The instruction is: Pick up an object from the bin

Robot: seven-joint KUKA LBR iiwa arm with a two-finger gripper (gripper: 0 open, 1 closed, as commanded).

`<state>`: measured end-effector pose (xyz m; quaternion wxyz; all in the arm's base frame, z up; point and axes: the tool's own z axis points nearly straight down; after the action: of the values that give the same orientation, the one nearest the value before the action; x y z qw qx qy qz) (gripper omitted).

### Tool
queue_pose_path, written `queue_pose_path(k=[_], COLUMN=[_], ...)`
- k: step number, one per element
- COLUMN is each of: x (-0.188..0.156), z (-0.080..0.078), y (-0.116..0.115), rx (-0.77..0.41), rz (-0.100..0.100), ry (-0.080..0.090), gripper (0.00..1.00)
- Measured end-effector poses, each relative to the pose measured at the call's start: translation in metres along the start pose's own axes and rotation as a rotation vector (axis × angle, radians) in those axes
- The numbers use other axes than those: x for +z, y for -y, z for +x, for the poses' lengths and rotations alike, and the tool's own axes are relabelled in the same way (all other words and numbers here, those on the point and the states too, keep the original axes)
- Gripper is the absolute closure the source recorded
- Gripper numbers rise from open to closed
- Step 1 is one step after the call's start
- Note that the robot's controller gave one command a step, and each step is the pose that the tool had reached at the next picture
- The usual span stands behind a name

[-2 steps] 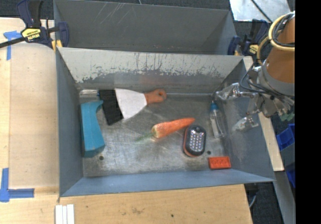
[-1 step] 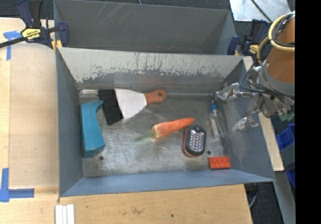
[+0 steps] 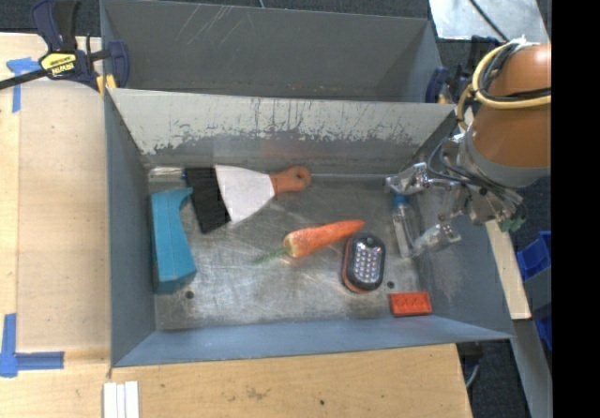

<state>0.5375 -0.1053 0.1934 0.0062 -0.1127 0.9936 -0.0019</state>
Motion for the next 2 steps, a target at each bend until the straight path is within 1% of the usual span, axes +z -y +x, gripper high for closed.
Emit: queue_pose_path(k=[1,2], x=[0.017,0.067], z=[-0.002,-0.003], y=[-0.004,-0.021], rx=[0.000,0.017], rz=[-0.001,-0.006], ry=[-0.002,-0.009], gripper=[0.00,0.00])
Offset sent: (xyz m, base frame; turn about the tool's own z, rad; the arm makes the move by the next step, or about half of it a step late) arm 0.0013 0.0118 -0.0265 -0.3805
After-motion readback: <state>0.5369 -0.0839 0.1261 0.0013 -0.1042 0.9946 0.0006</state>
